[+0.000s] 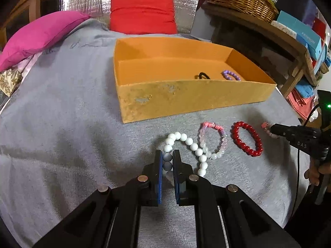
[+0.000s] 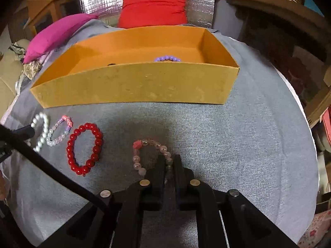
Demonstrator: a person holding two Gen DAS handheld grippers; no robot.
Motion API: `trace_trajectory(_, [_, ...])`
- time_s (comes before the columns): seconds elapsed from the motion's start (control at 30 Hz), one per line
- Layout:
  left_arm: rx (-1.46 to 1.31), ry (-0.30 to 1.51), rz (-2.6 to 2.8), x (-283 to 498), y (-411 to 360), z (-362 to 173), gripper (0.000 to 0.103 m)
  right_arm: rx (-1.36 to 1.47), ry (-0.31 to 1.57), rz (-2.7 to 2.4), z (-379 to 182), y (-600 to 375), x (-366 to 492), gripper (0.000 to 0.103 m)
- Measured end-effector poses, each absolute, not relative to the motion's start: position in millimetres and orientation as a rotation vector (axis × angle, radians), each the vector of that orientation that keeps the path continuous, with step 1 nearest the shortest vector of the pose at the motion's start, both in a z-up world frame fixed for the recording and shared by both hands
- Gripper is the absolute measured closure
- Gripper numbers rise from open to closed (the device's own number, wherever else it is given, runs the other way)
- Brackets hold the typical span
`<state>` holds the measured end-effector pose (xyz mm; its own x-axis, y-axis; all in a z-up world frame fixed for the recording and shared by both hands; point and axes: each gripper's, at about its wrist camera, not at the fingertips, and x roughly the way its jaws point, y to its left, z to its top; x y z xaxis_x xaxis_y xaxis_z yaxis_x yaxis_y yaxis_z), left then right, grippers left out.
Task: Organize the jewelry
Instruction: 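Carry pearl bracelet in left tool and pink bracelet in right tool over orange box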
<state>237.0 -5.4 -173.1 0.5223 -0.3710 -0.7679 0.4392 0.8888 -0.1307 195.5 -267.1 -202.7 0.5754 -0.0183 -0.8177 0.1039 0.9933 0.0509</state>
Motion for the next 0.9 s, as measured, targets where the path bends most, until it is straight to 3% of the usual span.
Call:
trace_trajectory(0.83, [0.126,0.95,-0.426,241.4,11.9,-181.5,0.093,0.214,0.851,-0.049,-173.3,-280.5,181.2,0.094])
trace_trajectory(0.87, [0.121,0.956,-0.429,242.9,12.5,-182.7,0.085,0.22,0.855,-0.05,-174.0,-280.9,182.1,0.094])
trace_trajectory(0.9, [0.12,0.965,-0.434,244.1,12.3,-184.9,0.068,0.225,0.858,-0.051,-174.7,-280.8,182.7,0.094])
